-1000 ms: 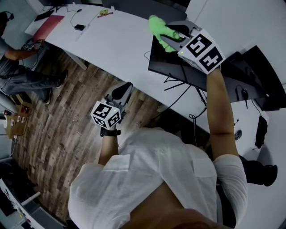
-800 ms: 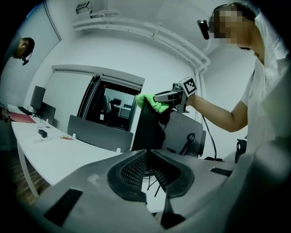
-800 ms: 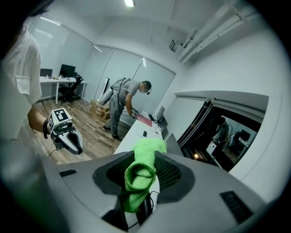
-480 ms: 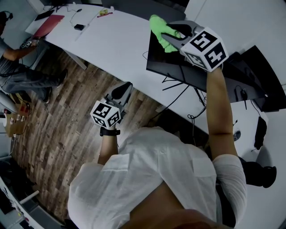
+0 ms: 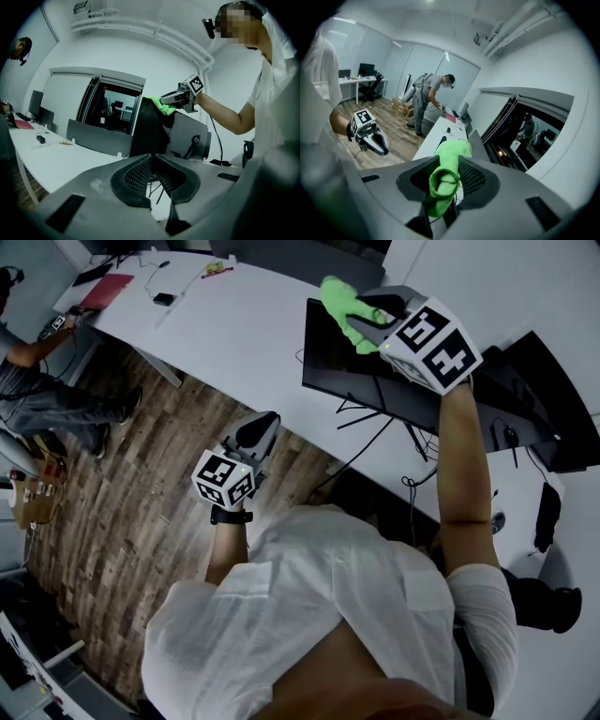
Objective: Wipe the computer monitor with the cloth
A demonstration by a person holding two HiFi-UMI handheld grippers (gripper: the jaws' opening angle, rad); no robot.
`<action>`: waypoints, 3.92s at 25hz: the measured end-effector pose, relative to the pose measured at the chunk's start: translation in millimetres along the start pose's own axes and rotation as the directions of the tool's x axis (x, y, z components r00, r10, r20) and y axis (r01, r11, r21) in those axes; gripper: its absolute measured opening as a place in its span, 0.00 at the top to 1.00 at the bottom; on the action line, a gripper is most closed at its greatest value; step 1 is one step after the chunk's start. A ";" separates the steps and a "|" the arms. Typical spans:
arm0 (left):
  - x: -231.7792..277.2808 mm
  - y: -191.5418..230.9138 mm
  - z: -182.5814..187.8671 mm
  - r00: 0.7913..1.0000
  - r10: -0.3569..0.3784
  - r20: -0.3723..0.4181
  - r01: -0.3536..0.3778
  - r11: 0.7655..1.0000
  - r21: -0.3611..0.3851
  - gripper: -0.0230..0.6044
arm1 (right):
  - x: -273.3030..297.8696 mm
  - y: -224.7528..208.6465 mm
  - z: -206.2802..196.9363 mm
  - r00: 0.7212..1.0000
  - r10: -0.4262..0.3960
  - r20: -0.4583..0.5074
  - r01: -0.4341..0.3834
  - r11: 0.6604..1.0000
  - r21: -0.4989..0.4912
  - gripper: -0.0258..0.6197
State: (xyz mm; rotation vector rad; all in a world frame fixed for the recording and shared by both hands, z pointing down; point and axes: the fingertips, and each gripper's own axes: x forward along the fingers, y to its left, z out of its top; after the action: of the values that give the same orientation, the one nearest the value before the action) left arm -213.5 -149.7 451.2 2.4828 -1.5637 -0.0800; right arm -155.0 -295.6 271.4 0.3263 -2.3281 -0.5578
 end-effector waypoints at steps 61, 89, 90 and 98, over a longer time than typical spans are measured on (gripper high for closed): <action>191.3 -271.4 -64.0 0.949 -0.310 -0.052 0.306 0.949 -0.073 0.91 | -380.5 -59.0 -388.7 0.780 -0.503 -0.373 0.596 0.779 0.195 0.53; 179.3 -283.7 -75.5 0.960 -0.269 -0.076 0.264 0.962 -0.070 0.91 | -260.8 39.2 -519.2 0.909 -0.353 -0.221 0.412 0.689 0.596 0.55; 178.5 -283.3 -76.3 0.961 -0.265 -0.078 0.259 0.963 -0.071 0.91 | -253.8 43.4 -527.2 0.910 -0.336 -0.243 0.413 0.689 0.595 0.55; 167.0 -273.7 -81.7 0.972 -0.219 -0.085 0.213 0.974 -0.082 0.91 | -206.5 79.7 -586.1 0.906 -0.195 -0.375 0.402 0.670 0.623 0.56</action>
State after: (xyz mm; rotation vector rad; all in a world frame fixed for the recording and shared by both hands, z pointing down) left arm 114.7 -173.5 486.4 2.5512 -1.2280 -0.0511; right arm 393.7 -322.7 572.6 1.0929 -2.1183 0.2519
